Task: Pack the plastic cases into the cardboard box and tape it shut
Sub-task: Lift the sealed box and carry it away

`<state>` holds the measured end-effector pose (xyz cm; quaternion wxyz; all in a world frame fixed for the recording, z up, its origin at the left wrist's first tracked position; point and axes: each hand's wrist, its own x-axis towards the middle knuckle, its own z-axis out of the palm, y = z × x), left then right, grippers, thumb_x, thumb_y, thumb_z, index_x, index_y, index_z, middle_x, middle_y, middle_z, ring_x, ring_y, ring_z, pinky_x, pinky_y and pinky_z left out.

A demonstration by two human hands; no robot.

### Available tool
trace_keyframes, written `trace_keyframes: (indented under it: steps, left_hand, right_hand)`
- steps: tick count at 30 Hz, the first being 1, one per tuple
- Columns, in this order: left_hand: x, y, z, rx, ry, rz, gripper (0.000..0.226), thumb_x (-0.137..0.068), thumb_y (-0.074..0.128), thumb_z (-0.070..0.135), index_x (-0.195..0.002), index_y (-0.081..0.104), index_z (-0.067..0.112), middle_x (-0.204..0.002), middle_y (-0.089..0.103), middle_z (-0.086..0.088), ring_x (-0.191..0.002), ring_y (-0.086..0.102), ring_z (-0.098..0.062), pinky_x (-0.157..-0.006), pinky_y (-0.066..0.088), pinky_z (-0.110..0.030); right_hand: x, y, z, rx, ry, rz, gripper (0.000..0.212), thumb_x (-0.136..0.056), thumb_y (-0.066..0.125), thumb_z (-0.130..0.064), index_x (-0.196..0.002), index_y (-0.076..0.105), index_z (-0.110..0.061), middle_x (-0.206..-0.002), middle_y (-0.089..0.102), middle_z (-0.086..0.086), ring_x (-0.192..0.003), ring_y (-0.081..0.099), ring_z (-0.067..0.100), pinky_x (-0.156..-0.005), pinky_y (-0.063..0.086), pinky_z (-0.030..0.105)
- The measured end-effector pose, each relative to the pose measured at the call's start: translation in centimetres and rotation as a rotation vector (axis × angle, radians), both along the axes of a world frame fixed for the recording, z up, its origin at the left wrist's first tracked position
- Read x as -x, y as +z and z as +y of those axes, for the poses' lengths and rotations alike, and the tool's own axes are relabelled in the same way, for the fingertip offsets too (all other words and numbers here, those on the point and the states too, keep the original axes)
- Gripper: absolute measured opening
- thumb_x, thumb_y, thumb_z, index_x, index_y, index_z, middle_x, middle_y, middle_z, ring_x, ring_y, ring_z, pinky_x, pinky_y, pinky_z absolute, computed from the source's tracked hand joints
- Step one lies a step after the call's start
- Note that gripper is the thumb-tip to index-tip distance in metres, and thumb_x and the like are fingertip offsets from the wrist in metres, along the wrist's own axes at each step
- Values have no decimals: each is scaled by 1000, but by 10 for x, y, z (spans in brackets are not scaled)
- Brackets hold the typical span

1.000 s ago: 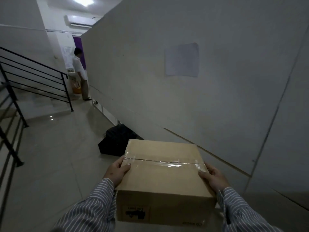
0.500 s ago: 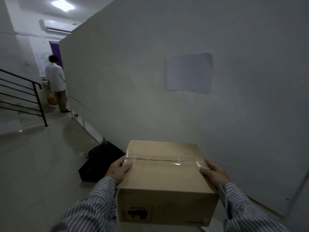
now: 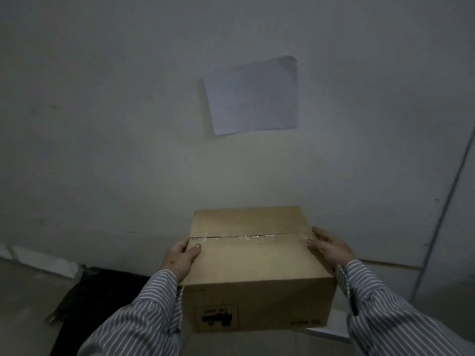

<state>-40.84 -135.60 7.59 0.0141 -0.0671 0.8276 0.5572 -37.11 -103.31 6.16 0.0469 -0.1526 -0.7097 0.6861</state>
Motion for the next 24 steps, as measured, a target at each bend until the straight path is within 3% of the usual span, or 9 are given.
trace_keyframes:
  steps: [4,9,11,15,19,22,24]
  left_hand:
    - [41,-12,-5,-17,-83,-16,38,-90,57,16,-128,54,12,-111,63,-10,-91,57,-24,-83,44,-31]
    - [88,-38,8,-68,-196,-28,44,-89,59,12,-132,51,11,-114,59,-5,-93,55,-19,-82,40,-26]
    - [104,-52,15,-96,-222,-47,44,-88,60,9,-130,52,11,-116,60,-5,-92,56,-19,-82,42,-27]
    - [143,-86,18,-132,-239,-136,46,-87,61,8,-131,52,14,-118,60,-8,-95,56,-20,-83,43,-28]
    - [182,-143,13,-153,-213,-226,45,-84,63,3,-127,55,12,-114,61,-9,-94,57,-23,-85,46,-34]
    - [205,-211,8,-184,-168,-322,45,-80,65,-3,-123,55,9,-118,61,-14,-98,58,-29,-88,48,-43]
    - [218,-262,6,-186,-148,-364,45,-79,64,-7,-121,53,5,-119,60,-17,-98,57,-30,-85,48,-41]
  right_hand:
    - [5,-10,-11,20,-133,-44,56,-85,57,4,-138,41,-3,-142,45,15,-123,48,29,-88,36,25]
    - [21,-33,-7,25,-263,-119,54,-83,62,-1,-134,46,-4,-138,48,14,-120,49,29,-97,37,32]
    - [28,-44,-4,37,-299,-167,51,-82,63,-4,-131,50,-6,-132,52,9,-115,50,28,-98,38,36]
    - [58,-72,-3,108,-347,-266,39,-84,61,-8,-123,58,-10,-116,59,10,-92,53,26,-78,41,34]
    - [95,-116,-7,130,-340,-355,32,-88,57,-16,-119,58,-13,-100,59,4,-94,50,27,-84,40,39]
    - [121,-172,-12,148,-363,-411,30,-86,58,-20,-116,60,-16,-114,57,9,-101,51,31,-88,43,44]
    - [137,-223,-14,126,-373,-429,37,-81,61,-25,-117,62,-14,-120,58,11,-107,53,33,-97,43,48]
